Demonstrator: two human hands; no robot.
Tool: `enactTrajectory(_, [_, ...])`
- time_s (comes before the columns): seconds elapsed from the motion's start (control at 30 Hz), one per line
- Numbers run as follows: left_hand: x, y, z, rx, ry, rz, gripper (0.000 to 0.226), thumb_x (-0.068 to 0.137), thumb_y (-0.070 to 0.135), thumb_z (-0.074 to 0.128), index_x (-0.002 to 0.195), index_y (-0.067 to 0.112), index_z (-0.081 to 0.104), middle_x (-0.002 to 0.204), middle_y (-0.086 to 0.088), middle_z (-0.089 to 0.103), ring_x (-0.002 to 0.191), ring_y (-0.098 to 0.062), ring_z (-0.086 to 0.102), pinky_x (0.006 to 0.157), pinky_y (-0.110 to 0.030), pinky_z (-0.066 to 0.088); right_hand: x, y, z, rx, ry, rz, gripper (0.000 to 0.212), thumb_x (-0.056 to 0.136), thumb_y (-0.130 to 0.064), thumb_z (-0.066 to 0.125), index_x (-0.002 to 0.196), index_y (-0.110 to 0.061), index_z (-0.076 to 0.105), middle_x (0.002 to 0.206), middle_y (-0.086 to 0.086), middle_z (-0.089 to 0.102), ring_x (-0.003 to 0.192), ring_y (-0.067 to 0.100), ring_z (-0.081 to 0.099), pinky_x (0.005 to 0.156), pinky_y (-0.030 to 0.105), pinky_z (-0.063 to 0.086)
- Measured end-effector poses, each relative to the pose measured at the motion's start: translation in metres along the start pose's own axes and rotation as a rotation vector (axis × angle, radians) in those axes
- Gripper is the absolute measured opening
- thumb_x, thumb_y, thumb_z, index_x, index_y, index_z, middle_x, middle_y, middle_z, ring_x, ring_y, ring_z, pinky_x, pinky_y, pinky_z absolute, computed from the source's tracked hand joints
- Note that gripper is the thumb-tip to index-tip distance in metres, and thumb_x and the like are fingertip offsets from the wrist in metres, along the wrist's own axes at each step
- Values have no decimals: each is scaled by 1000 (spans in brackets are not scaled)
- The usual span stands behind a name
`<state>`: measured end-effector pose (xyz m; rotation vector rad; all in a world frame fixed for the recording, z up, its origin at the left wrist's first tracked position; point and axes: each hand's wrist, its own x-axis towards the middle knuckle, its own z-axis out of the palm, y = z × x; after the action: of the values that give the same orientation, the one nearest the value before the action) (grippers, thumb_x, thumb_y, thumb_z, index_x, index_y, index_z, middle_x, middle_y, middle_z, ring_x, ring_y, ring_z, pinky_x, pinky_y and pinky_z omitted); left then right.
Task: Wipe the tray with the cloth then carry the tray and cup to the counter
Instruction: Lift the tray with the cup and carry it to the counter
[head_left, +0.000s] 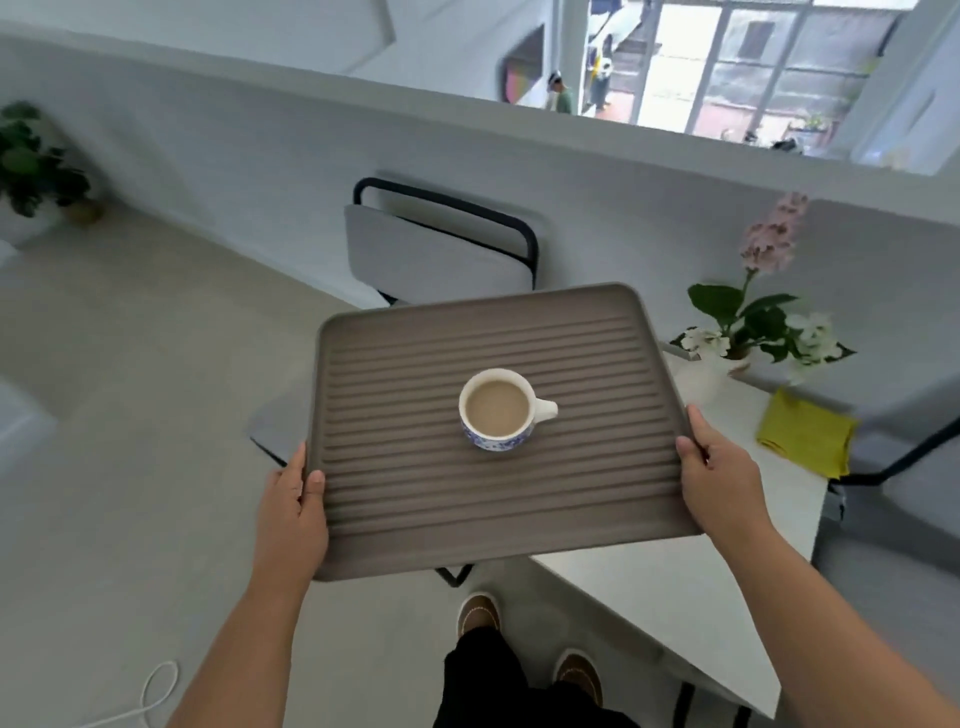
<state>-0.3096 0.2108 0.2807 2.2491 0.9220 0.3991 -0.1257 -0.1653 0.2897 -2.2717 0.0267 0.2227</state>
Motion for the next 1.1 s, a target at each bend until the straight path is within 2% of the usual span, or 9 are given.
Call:
enactTrajectory(0.1, [-18, -19, -34, -44, 29, -73, 45, 103, 18, 42, 147, 23, 40, 140, -1, 52, 129, -24, 48, 107, -36, 35, -2, -31, 6, -42, -79, -92, 48, 99, -18, 43, 146, -22, 34, 134, 9, 55, 119, 30, 50, 89, 27, 36])
enactTrajectory(0.3, [-56, -43, -107, -82, 171, -247, 47, 103, 18, 41, 150, 22, 35, 147, -6, 46, 135, -29, 43, 110, -40, 32, -14, -101, 46, -14, -237, -234, 48, 99, -18, 43, 146, -26, 35, 134, 6, 56, 120, 25, 50, 92, 25, 36])
enactTrajectory(0.47, [-85, -78, -174, -114, 324, -351, 48, 102, 16, 43, 149, 25, 36, 145, -6, 49, 131, -29, 46, 108, -41, 34, -35, -169, 94, 38, -373, -333, 48, 99, -19, 43, 145, -32, 35, 126, 4, 60, 99, 14, 50, 86, 24, 35])
enactTrajectory(0.63, [-117, -110, -240, -174, 487, -460, 47, 102, 15, 43, 148, 23, 38, 145, -5, 48, 131, -27, 46, 109, -39, 33, -66, -238, 156, 48, -490, -432, 47, 99, -22, 44, 144, -33, 35, 139, -1, 51, 124, 21, 48, 93, 24, 34])
enactTrajectory(0.7, [-131, -128, -265, -179, 542, -511, 47, 102, 17, 43, 148, 25, 38, 145, -6, 49, 130, -28, 47, 109, -41, 35, -85, -263, 181, 58, -537, -471, 46, 100, -23, 43, 144, -33, 35, 134, -3, 55, 120, 21, 52, 92, 28, 40])
enactTrajectory(0.8, [-157, -152, -301, -180, 620, -567, 47, 102, 18, 43, 147, 26, 40, 142, -6, 52, 127, -28, 49, 108, -44, 37, -117, -299, 217, 60, -612, -528, 46, 100, -22, 43, 144, -32, 36, 112, 0, 61, 104, 27, 60, 88, 36, 46])
enactTrajectory(0.87, [-174, -166, -322, -180, 674, -595, 46, 101, 17, 44, 147, 26, 40, 140, -5, 53, 126, -27, 50, 107, -43, 38, -136, -320, 243, 60, -655, -561, 45, 99, -21, 44, 143, -31, 38, 118, 2, 61, 98, 22, 58, 83, 32, 44])
enactTrajectory(0.97, [-201, -184, -352, -186, 756, -659, 47, 101, 18, 44, 147, 27, 40, 141, -2, 53, 126, -25, 50, 108, -43, 38, -166, -350, 282, 66, -737, -613, 45, 99, -19, 44, 142, -29, 41, 135, -1, 54, 115, 18, 52, 89, 25, 36])
enactTrajectory(1.1, [-237, -201, -382, -215, 860, -753, 46, 101, 19, 44, 146, 30, 42, 140, 2, 54, 125, -23, 51, 106, -41, 40, -209, -387, 327, 64, -839, -705, 44, 98, -13, 46, 142, -20, 44, 140, 0, 49, 130, 20, 44, 97, 22, 29])
